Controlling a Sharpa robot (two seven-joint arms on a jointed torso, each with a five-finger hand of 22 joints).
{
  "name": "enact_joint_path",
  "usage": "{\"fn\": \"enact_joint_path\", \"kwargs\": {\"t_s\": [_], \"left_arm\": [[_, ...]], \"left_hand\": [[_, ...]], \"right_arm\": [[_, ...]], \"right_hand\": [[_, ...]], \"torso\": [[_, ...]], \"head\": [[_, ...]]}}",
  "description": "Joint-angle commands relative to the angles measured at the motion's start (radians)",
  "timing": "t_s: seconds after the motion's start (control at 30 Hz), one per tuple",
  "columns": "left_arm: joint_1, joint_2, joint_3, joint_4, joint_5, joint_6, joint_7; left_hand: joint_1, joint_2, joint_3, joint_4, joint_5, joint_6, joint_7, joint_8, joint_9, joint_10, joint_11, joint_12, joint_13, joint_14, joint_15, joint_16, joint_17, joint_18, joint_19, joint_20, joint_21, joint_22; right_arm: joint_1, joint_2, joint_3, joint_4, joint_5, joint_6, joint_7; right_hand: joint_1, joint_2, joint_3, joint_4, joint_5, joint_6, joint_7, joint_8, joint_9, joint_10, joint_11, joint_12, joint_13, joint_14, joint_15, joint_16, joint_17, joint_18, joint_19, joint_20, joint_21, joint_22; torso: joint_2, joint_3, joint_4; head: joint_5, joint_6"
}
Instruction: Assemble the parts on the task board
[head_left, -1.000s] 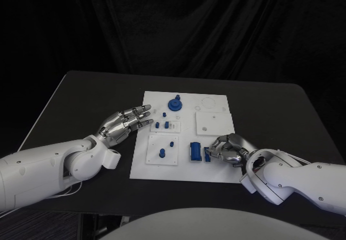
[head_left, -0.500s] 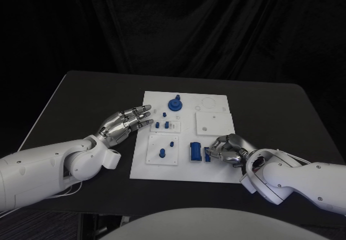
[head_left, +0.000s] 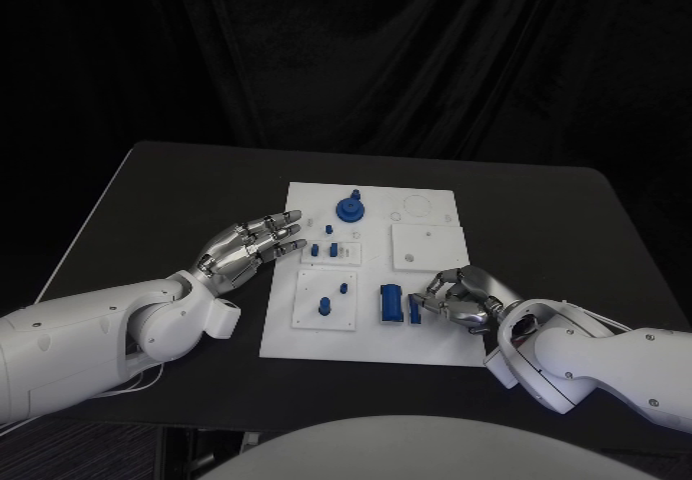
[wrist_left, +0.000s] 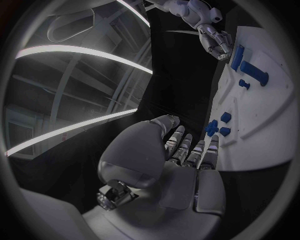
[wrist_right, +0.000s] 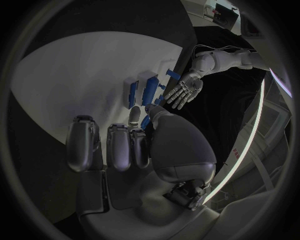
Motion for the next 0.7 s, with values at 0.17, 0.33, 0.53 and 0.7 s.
{"fn": "enact_joint_path", "kwargs": {"t_s": [0.17,0.33,0.53,0.7], "left_arm": [[-0.003,-0.001,0.001,0.005,0.001,0.014,0.014],[-0.003,-0.019,0.001,0.033,0.001,-0.014,0.030],[0.003,-0.050,0.001,0.080,0.001,-0.066,0.062],[0.025,-0.062,0.001,0.108,0.001,-0.103,0.099]], "left_hand": [[-0.005,-0.007,0.007,0.001,0.003,0.007,0.010,0.003,0.002,0.001,0.004,0.005,0.002,0.002,0.001,0.006,0.002,-0.007,0.007,0.000,0.001,0.001],[-0.005,-0.007,0.009,0.001,0.005,0.010,0.010,0.004,0.002,0.002,0.005,0.006,0.002,0.002,0.002,0.006,0.002,-0.007,0.006,0.000,0.000,-0.001],[-0.005,-0.016,0.017,0.001,0.007,0.027,0.012,0.009,0.004,0.011,0.009,0.014,0.004,0.004,0.004,0.008,0.002,-0.008,0.005,-0.001,0.000,-0.005],[-0.005,-0.025,0.031,0.005,0.010,0.048,0.015,0.014,0.007,0.017,0.007,0.019,0.004,0.000,-0.012,0.006,0.001,0.022,-0.001,-0.015,-0.004,-0.010]], "right_arm": [[-0.002,-0.016,0.001,0.009,0.026,-0.040,0.051],[0.015,-0.047,0.003,0.022,0.052,-0.043,0.104],[0.085,-0.071,0.003,0.016,0.169,-0.049,0.276],[0.138,-0.075,0.003,0.014,0.431,-0.053,0.510]], "right_hand": [[0.008,0.019,0.007,0.007,-0.019,0.009,-0.003,0.005,0.004,0.104,-0.008,0.005,0.263,0.061,-0.011,0.006,-0.002,0.019,0.036,-0.010,0.000,0.186],[0.030,0.021,0.020,-0.003,0.002,0.015,-0.007,0.001,0.003,0.104,-0.012,0.005,0.263,0.060,-0.015,0.006,-0.003,0.019,0.036,-0.013,0.000,0.186],[0.048,-0.001,0.044,0.023,0.072,0.052,0.003,-0.079,-0.054,0.067,-0.003,-0.017,0.214,0.010,-0.007,-0.116,-0.218,0.053,-0.024,-0.006,-0.170,0.131],[0.080,-0.003,0.078,0.033,0.103,0.103,0.014,-0.135,-0.105,-0.054,0.005,-0.105,0.060,-0.061,0.008,-0.281,-0.449,0.088,-0.102,0.008,-0.391,0.048]], "torso": [[-0.001,0.0001,-0.0009],[-0.001,0.0005,-0.0010],[0.000,0.0007,0.0004],[-0.004,-0.0006,0.0042]], "head": [[0.003,0.000],[0.005,0.000],[0.005,0.000],[-0.006,0.000]]}}
